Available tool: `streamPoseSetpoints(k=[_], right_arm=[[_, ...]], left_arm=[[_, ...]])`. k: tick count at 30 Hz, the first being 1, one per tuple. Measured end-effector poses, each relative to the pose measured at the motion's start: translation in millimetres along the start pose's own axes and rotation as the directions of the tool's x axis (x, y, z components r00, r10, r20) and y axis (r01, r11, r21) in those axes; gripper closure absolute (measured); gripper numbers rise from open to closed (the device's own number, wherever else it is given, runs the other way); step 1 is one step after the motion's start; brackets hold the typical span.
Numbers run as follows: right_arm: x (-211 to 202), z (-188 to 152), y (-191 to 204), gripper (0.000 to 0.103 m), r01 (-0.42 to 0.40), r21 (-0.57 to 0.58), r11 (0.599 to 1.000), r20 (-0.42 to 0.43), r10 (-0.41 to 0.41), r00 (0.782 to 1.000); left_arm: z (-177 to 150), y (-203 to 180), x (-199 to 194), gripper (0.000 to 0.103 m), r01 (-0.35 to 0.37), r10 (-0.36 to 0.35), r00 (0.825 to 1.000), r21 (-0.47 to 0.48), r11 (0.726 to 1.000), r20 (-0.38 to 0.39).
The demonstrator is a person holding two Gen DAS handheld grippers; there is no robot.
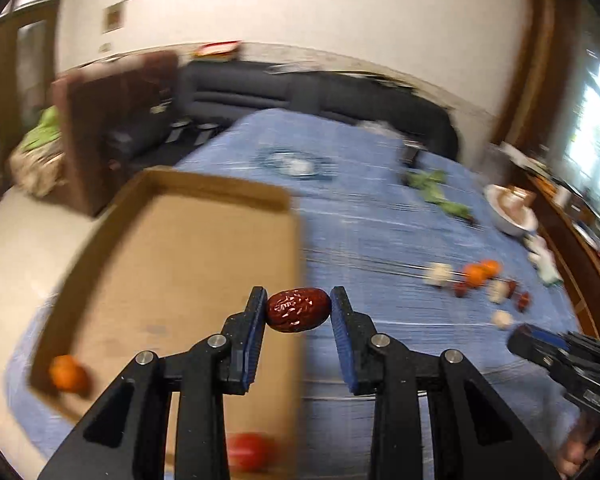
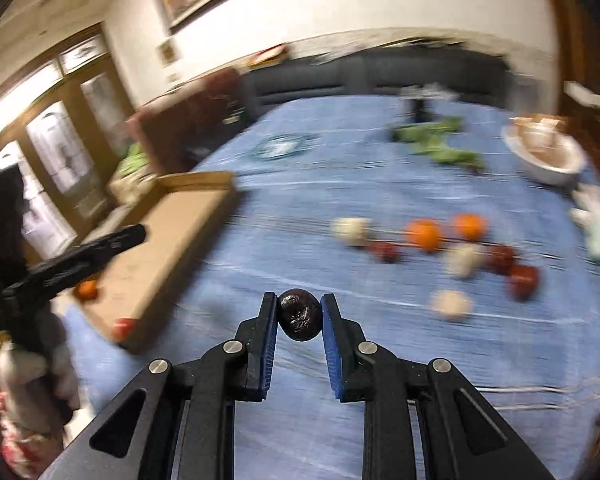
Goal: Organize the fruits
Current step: 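Carry the date into the tray and release while the right tool drops the plum there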
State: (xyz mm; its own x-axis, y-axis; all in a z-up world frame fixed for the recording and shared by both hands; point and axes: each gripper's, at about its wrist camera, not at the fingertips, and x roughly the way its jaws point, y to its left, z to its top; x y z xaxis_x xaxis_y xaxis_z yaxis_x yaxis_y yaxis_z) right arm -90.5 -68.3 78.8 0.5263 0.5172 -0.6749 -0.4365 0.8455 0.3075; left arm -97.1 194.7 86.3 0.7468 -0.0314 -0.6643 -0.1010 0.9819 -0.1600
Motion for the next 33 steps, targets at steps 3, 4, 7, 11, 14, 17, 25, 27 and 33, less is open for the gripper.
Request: streamPoseSetpoints(k=[3,4,7,11,14,17,25,27,33], right_arm=[[30.9,11.2,52.1,0.079,-0.109,-0.060,0.992,-0.058,0.106,0.993],[38.9,14.1,65.0,0.079,-0.129,-0.076,0.989,-0.068,0.124,0.990],[66.8,21.3,104.7,0.079,-0.162,-0.146,0.976,-0.092,0.150,0.984],[112.3,22.8,149.7,0.079,-0.170,-0.235,0.957,-0.149,0.137,0.979],[143.6,17.4,167.8,0.078,-0.167,-0.279,0.946,-0.187,0.117,0.975],[162.2,8.9,174.4,0.078,-0.171,-0.293,0.941,-0.222,0.107,0.969],[174.0,1.2,183.9,0.077,-0.156,-0.323,0.934,-0.216,0.088,0.973],[172.7,0.7,184.4,0.076,-0.162,-0.325,0.932,-0.221,0.092,0.971],[154.4,0.1,190.5,0.072,-0.174,-0.354,0.919,-0.192,0.111,0.975]], left_arm=[[0.7,43.6,0.6,0.072,-0.077,0.076,0.997,-0.059,0.995,-0.019],[0.8,55.0,1.2,0.072,-0.102,0.101,0.995,-0.071,0.992,-0.026],[2.4,84.2,5.5,0.071,-0.165,0.161,0.986,-0.097,0.981,-0.049],[2.9,110.0,17.8,0.071,-0.227,0.217,0.972,-0.113,0.967,-0.095],[1.4,121.4,24.8,0.071,-0.236,0.222,0.968,-0.122,0.964,-0.118],[-0.4,127.9,31.4,0.071,-0.227,0.209,0.968,-0.129,0.965,-0.135],[-7.0,137.2,35.5,0.064,-0.192,0.165,0.975,-0.190,0.963,-0.149],[-6.7,138.2,29.4,0.058,-0.185,0.159,0.978,-0.204,0.961,-0.138],[-0.8,131.9,-3.5,0.046,-0.194,0.185,0.981,-0.216,0.957,-0.064]])
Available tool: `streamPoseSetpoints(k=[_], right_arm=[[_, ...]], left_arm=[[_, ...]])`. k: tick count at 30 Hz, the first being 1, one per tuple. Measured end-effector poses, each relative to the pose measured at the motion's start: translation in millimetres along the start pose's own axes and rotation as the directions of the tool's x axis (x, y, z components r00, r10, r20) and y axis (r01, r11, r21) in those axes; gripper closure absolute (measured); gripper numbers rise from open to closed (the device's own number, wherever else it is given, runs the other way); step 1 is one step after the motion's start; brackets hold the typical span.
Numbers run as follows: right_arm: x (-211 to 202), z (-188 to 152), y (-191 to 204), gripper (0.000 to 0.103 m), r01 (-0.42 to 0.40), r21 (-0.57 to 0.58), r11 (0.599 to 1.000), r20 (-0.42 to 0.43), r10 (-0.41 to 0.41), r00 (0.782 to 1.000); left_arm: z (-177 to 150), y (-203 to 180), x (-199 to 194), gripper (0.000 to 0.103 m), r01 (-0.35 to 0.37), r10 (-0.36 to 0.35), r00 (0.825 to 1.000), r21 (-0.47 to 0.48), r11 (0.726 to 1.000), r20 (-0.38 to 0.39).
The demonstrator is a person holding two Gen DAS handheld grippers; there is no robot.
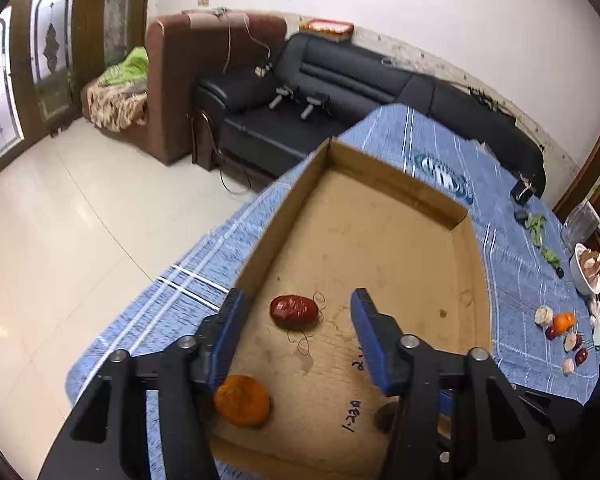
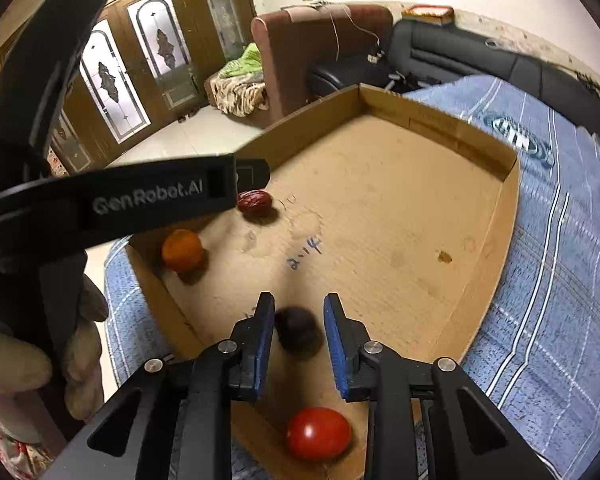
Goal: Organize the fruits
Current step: 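Carry the date into the tray and release while the right tool drops the plum there, then move both open tools back over the remaining fruits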
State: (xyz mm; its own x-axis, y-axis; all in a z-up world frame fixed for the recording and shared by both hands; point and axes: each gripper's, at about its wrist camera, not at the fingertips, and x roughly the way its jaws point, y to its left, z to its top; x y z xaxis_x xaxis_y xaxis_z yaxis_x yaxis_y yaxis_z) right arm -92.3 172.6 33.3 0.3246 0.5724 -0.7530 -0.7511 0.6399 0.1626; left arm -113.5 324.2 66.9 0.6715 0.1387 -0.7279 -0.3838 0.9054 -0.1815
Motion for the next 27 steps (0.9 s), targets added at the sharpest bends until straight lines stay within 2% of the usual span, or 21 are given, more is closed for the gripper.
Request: streamPoseSetpoints(k=[2,5,9,12,17,22,27], right_arm=[[-7.1,0.2,3.4,0.065,0.003,-0.009,1.000,0.019,-0.002,1.000],[-11.9,0.3,3.5,0.063,-0.006,0.004,1.000,0.027,0.006,1.000],[-22.9,-4.2,-0.8,0.063,-0.019,0.023,1.000,0.044,0.018,0.999],[-37.8,-7.8,-6.5,0.062,-0.027,0.040,0.999,0.076,0.024,0.997],[-61.0,-13.6,-14.9,0.058,-0.026,0.068,0.997,0.118,0.018,0.993],[-77.9,-23.3,-31.0,0.057,-0.022,0.113,0.993,0.140,0.006,0.990],[-102.9,-43.5,-64.5,0.057,0.009,0.193,0.981,0.154,-0.039,0.987]], left_arm=[[0.4,-3.1,-13.1,0.043,-0.017,0.016,0.999,0.007,1.000,0.032],[-0.5,-9.8,-32.9,0.035,-0.057,0.055,0.995,0.024,0.998,0.081],[-4.9,-24.0,-56.9,0.027,-0.164,0.155,0.977,0.053,0.985,0.148],[-9.5,-33.0,-72.3,0.022,-0.216,0.200,0.962,0.065,0.974,0.188],[-16.8,-50.9,-86.7,0.021,-0.219,0.195,0.958,0.098,0.971,0.210],[-21.9,-68.9,-94.6,0.021,-0.225,0.191,0.955,0.136,0.965,0.226],[-28.4,-88.8,-103.2,0.021,-0.239,0.188,0.950,0.196,0.951,0.250]])
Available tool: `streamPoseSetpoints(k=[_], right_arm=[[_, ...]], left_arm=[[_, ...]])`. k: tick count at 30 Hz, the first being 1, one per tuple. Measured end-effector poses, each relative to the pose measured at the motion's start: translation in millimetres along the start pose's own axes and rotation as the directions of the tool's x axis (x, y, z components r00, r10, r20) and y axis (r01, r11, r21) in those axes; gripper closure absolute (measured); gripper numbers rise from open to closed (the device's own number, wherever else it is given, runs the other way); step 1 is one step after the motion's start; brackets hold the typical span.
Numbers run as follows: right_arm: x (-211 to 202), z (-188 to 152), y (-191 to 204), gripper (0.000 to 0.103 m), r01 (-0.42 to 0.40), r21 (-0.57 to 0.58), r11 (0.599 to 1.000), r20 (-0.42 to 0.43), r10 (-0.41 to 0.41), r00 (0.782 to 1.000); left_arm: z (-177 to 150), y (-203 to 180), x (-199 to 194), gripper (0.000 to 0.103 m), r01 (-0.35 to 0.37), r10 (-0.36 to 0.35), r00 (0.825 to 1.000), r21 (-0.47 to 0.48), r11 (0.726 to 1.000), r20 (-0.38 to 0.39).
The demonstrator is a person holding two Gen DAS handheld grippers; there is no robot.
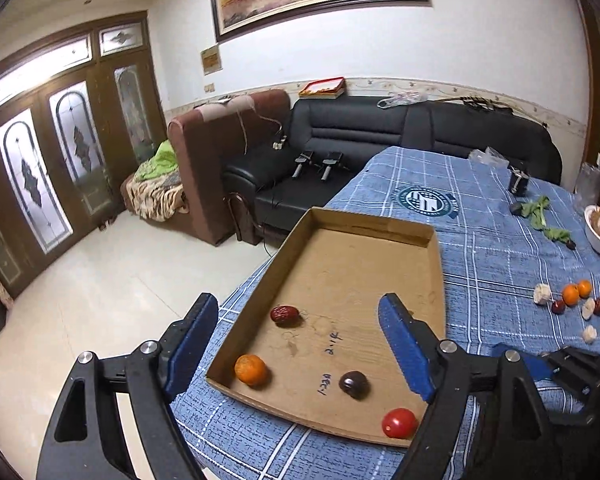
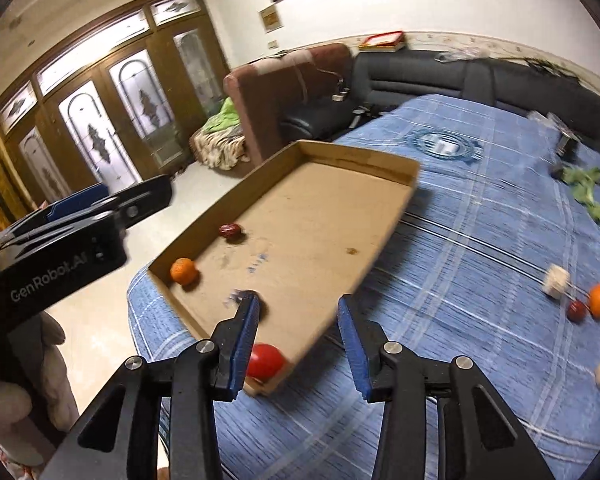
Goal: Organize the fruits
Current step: 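Move both open tools back over the remaining fruits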
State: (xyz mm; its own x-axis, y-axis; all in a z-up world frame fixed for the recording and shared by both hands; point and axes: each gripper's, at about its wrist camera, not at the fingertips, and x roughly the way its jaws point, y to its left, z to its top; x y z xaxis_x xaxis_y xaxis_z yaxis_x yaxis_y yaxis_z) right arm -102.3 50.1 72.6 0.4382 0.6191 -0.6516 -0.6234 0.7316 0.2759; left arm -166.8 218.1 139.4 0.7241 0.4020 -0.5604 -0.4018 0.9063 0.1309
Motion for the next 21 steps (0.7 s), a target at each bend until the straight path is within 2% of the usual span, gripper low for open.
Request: streamPoseSetpoints(k=[6,9,10,11,13,17,21], right_arm=[[-34.5,-21.8,-60.4,0.057,0.078,0.106,0.991,0.016,-0.080,0.997],[-66.0,-38.6,-108.8,0.057,0.156,0.193,0.969,0.030,-0.165,0.986],[-75.9,-42.1,-128.2,0.058,0.178,0.231,0.957,0.036,-0.191,0.981],[-83.5,-44.9,-140.0,0.058,0.193,0.256,0.947,0.039,-0.209,0.977],[-107.5,-56.6,-178.8,0.058,0.253,0.339,0.906,0.044,-0.284,0.958],[-137.6,-72.1,-233.5,0.058,0.316,0.471,0.824,0.036,-0.376,0.926],[-147.1,-73.9,-257.2,0.058,0.331,0.525,0.784,0.035,-0.409,0.912]], left_arm=[[1.3,-23.6,-4.9,0.021,0.060,-0.060,0.998,0.045,0.997,0.003],[1.2,-35.5,-2.6,0.021,0.147,-0.146,0.989,0.050,0.988,-0.023],[0.5,-40.3,-0.2,0.021,0.185,-0.183,0.982,0.047,0.982,-0.037],[0.2,-48.1,3.8,0.021,0.245,-0.242,0.968,0.042,0.969,-0.063],[-1.0,-64.7,12.7,0.021,0.321,-0.315,0.943,0.039,0.946,-0.107],[-4.7,-108.1,26.1,0.021,0.410,-0.395,0.904,0.070,0.909,-0.165],[-5.2,-152.0,38.0,0.021,0.473,-0.448,0.873,0.117,0.873,-0.192]])
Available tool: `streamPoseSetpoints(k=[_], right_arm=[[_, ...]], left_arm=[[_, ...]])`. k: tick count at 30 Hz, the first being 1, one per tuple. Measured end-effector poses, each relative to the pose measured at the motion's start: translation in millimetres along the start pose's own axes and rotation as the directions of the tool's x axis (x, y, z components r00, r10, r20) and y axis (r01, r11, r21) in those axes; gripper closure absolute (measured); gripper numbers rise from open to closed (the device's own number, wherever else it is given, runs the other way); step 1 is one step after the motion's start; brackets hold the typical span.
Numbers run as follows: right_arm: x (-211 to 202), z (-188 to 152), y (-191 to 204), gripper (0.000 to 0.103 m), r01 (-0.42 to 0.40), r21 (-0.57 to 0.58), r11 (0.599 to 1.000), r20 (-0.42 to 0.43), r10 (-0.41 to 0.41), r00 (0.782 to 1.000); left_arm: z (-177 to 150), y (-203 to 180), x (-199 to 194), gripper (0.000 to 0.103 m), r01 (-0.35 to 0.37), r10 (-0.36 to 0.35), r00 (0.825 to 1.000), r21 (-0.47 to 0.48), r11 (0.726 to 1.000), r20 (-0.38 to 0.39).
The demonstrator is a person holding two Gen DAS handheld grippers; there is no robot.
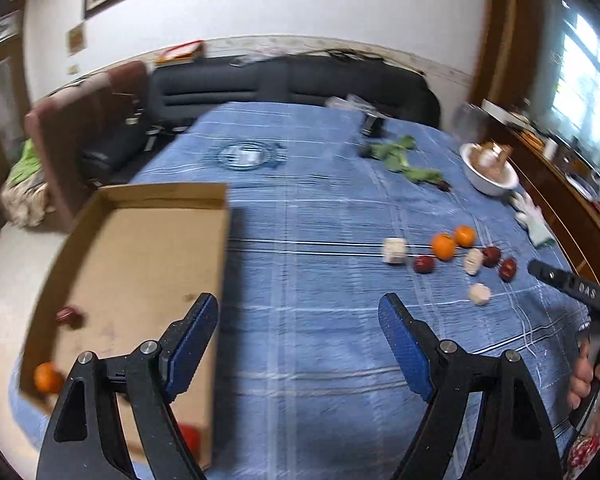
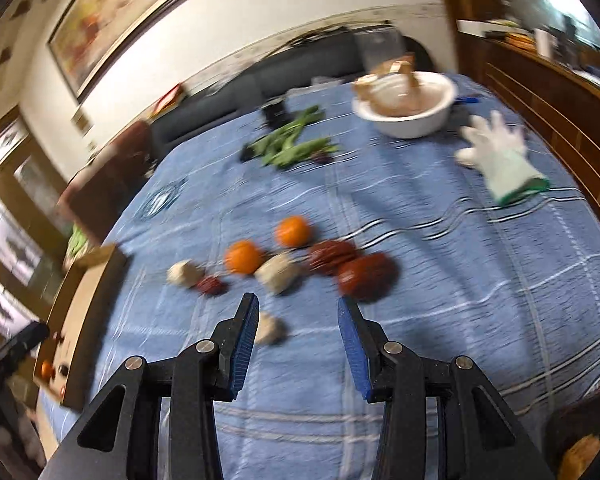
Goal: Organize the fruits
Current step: 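Move both open tools back over the remaining fruits, then grasp the white cube with the left tool while the right tool grasps the beige round cake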
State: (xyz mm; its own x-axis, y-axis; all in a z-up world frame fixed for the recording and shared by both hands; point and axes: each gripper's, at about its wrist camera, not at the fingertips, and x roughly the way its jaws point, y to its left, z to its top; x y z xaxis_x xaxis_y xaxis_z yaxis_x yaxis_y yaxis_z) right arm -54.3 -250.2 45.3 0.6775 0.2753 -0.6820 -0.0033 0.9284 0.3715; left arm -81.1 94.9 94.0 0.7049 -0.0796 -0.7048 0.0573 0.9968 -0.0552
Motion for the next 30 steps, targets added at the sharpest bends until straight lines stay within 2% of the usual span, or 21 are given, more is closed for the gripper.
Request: streamPoseSetpoints(k=[3,6,12,19,24,25,28,29,30], right_arm=[[10.4,0.9,1.2,0.058,-0.038,0.007,0.999,-0.018,0.038,0.999],[30.4,-5.2,20.1,0.058,-0.074,-0.045,0.996,-0.071,0.071,0.995],[55.0,-13.8,51.7,0.058,-0.052,-0.172,0.984,-0.090,0.037,0.995],[65.9,-19.5,49.0,0.058,-0.047,-0.198,0.979,-0.100,0.028,0.995],[69.4,-23.5,51.7,0.058,-0.048,-0.209,0.977,-0.116,0.024,0.993],[70.4,-24.6,52.7,0.058,-0.045,-0.214,0.976,-0.119,0.020,0.993],[73.2,-26.9,55.1,0.058,-0.033,-0.230,0.973,-0.125,0.004,0.992],[73.2,-27.3,55.6,0.059,-0.029,-0.235,0.971,-0.122,0.000,0.992],[73.7,-27.3,56.0,0.059,-0.025,-0.239,0.971,-0.121,-0.004,0.993]], left_arm=[[8.1,-17.2,27.5,0.021,0.044,-0.044,0.999,0.011,0.999,-0.025],[15.7,-30.9,55.9,0.021,0.086,-0.085,0.995,0.004,0.996,-0.056],[30.8,-54.2,110.2,0.022,0.160,-0.162,0.981,-0.026,0.987,-0.109],[37.7,-64.6,146.7,0.026,0.156,-0.158,0.978,-0.021,0.987,-0.135],[31.5,-63.8,161.0,0.030,0.196,-0.197,0.966,-0.024,0.980,-0.168],[30.9,-65.3,161.5,0.030,0.193,-0.193,0.968,-0.011,0.981,-0.160],[30.9,-70.7,161.5,0.043,0.216,-0.211,0.965,0.019,0.976,-0.154],[30.9,-72.6,161.6,0.058,0.227,-0.220,0.963,0.030,0.973,-0.153],[30.6,-74.0,162.0,0.077,0.232,-0.224,0.962,0.036,0.972,-0.155]])
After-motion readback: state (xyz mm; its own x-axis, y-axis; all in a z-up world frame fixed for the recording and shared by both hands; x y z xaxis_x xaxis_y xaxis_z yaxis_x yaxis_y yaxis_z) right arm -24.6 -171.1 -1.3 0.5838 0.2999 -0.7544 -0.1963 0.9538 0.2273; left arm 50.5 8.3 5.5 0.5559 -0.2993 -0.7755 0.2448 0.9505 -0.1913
